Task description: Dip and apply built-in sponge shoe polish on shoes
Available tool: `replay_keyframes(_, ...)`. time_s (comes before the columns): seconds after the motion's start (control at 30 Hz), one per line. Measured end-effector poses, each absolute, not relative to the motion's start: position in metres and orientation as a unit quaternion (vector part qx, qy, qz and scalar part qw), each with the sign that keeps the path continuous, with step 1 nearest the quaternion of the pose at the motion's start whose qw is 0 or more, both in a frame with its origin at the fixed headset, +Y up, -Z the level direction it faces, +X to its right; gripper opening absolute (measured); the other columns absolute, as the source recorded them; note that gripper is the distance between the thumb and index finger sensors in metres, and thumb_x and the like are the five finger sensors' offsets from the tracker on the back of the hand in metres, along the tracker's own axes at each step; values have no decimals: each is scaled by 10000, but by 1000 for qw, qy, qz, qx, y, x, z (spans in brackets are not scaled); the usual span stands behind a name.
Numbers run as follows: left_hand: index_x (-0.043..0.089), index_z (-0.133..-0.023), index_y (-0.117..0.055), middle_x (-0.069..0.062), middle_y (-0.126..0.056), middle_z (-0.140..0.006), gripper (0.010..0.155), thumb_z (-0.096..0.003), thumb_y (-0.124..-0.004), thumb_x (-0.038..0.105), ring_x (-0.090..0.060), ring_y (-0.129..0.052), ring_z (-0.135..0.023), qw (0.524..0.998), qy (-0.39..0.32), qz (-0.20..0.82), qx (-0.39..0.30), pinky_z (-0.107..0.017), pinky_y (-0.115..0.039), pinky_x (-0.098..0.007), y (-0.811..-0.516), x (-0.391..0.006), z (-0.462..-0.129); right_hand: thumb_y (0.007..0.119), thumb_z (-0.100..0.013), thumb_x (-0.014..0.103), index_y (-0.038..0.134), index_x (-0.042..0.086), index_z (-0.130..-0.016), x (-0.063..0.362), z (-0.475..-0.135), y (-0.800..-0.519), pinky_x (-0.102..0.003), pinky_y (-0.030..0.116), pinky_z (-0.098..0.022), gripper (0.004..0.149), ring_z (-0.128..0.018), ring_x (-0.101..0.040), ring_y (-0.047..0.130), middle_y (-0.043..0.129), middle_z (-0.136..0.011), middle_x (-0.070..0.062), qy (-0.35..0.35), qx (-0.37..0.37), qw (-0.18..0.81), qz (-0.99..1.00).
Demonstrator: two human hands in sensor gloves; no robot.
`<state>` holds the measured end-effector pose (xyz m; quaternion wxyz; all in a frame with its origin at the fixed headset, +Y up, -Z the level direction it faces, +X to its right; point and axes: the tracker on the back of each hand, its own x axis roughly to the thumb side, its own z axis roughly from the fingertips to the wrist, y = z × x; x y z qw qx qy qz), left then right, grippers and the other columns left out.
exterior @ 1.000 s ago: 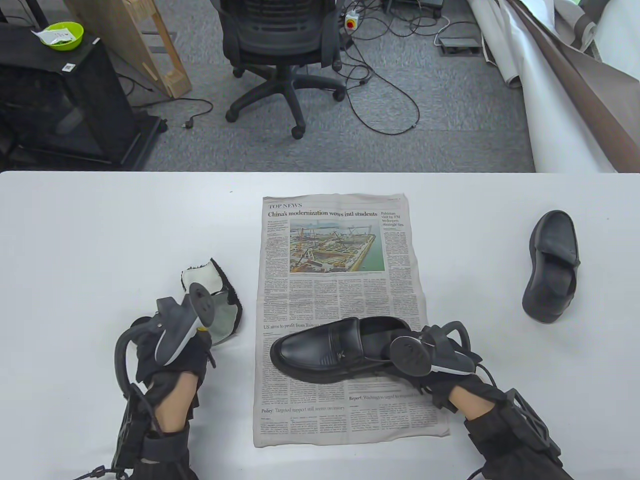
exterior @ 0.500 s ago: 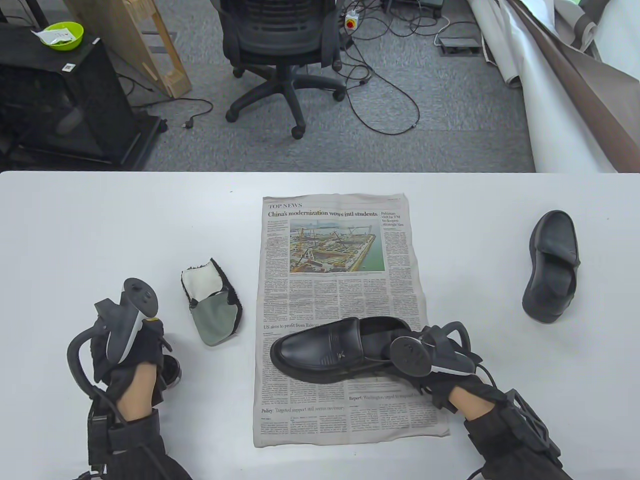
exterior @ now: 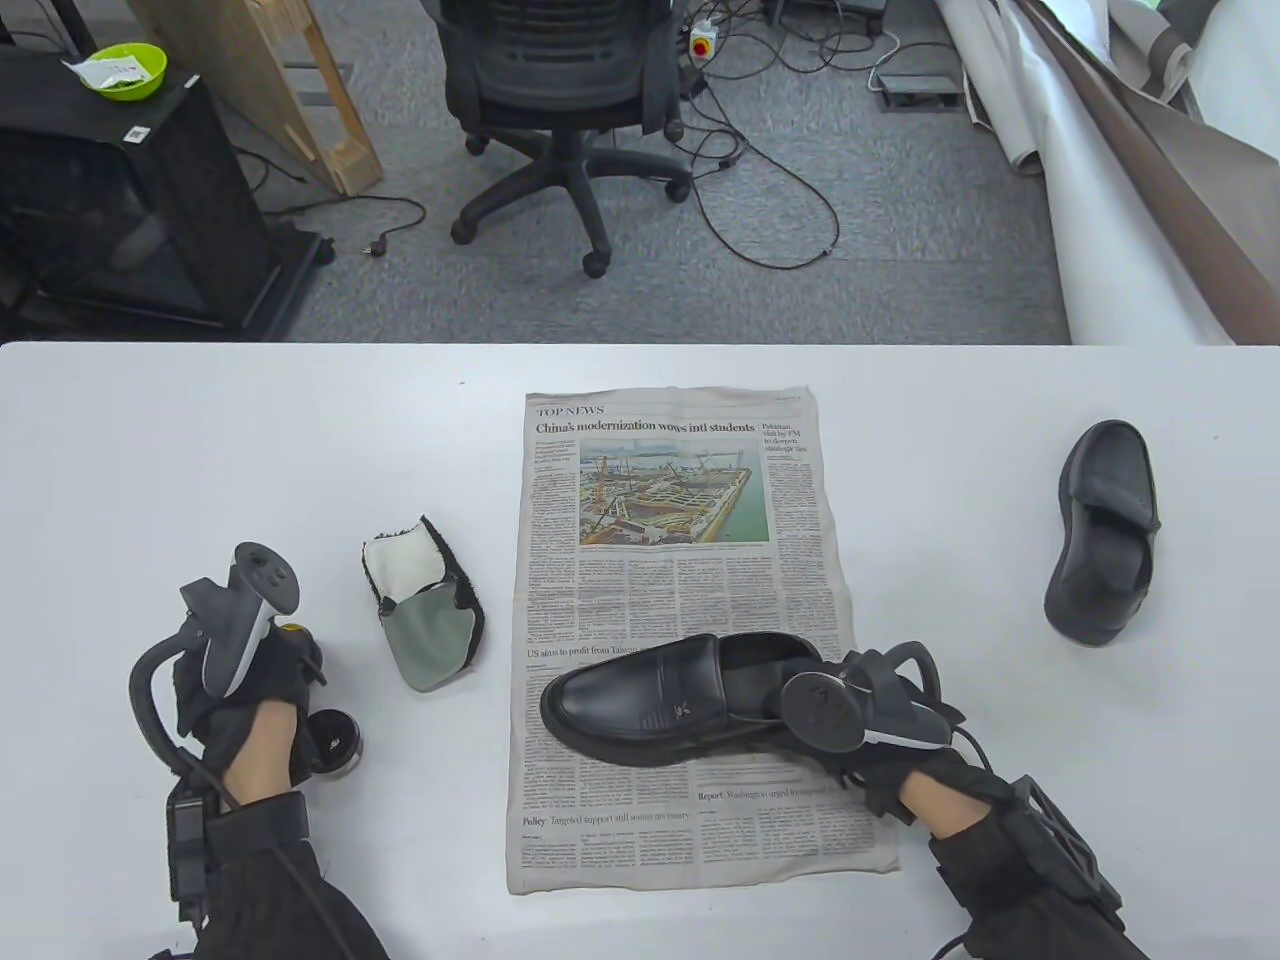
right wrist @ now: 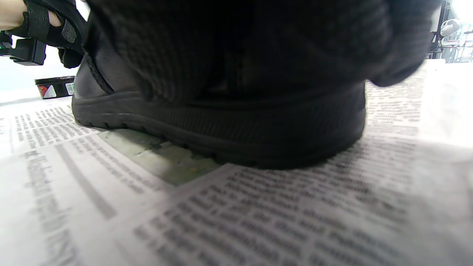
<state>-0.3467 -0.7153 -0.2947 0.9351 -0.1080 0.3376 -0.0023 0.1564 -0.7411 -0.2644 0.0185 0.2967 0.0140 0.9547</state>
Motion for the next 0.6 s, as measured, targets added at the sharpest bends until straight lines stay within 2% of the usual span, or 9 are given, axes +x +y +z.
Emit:
replay_keyframes(0.47,221,-825,-847,-23,-1053,-611,521,-395,-990,478,-16,-1084,-269,921,368,9,-123,-469,-908,-377,-723,-350,-294,887,-327,474,921,303,-678,157,-264,-741,-389,869,-444,392,-192,-102,944,877,-602,22,14,300,19,954)
replay_keyframes(0.6,201,-885,-804,-31,-1032,-651,625,-380,-984,521,-33,-1081,-302,914,383,0,-131,-484,-896,-393,-720,-348,-291,887,-329,474,922,303,-678,157,-264,-741,-390,868,-444,390,-192,-104,945,877,-603,22,13,299,18,954)
